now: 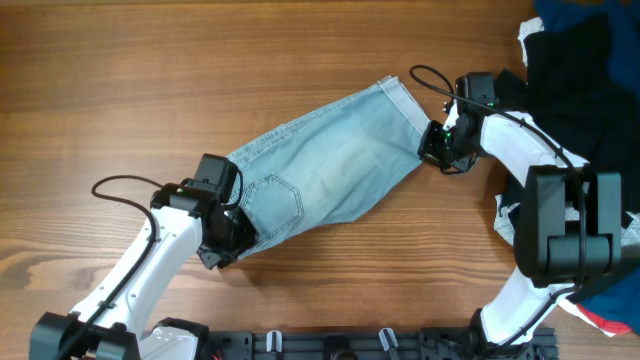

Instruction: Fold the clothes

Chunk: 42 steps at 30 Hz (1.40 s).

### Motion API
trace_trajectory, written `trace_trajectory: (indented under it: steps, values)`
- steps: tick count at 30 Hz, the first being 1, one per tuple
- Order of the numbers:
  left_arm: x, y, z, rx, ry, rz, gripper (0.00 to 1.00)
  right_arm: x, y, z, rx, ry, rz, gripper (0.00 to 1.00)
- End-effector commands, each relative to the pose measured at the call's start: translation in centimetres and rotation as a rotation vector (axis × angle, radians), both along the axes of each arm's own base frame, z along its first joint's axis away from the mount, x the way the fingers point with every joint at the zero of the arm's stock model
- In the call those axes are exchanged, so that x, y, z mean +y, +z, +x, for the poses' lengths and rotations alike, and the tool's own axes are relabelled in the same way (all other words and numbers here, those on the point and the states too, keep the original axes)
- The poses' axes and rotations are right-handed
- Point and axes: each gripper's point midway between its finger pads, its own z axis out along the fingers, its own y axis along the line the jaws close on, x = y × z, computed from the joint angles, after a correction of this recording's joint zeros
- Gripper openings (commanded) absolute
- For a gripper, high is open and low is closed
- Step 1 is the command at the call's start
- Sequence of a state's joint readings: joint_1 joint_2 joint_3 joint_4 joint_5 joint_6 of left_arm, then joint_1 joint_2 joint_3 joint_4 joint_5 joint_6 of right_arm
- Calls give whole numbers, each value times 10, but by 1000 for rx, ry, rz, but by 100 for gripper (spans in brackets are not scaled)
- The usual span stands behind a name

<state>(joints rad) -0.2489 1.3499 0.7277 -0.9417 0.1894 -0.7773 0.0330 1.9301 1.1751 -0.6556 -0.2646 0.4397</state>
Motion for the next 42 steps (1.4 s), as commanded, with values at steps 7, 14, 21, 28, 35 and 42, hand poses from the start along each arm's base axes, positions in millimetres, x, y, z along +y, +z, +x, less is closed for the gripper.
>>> trace_trajectory:
  steps: [7,14,21,28,35,42]
  values:
    - [16,-36,31,-45,17,131,39,-5,-13,-36,148,22,-39,4]
    - [21,-43,46,-67,48,119,38,-6,-13,-41,157,67,-42,4]
    - [53,-13,87,-195,59,124,42,-6,-13,-49,201,35,-40,4]
    - [52,6,103,-246,46,-17,45,-6,-13,-54,230,-5,-39,4]
    - [65,44,128,-422,19,65,45,-6,-13,-53,227,-2,-40,4]
    - [94,23,134,-382,45,229,32,-6,-13,-53,226,-2,-40,4]
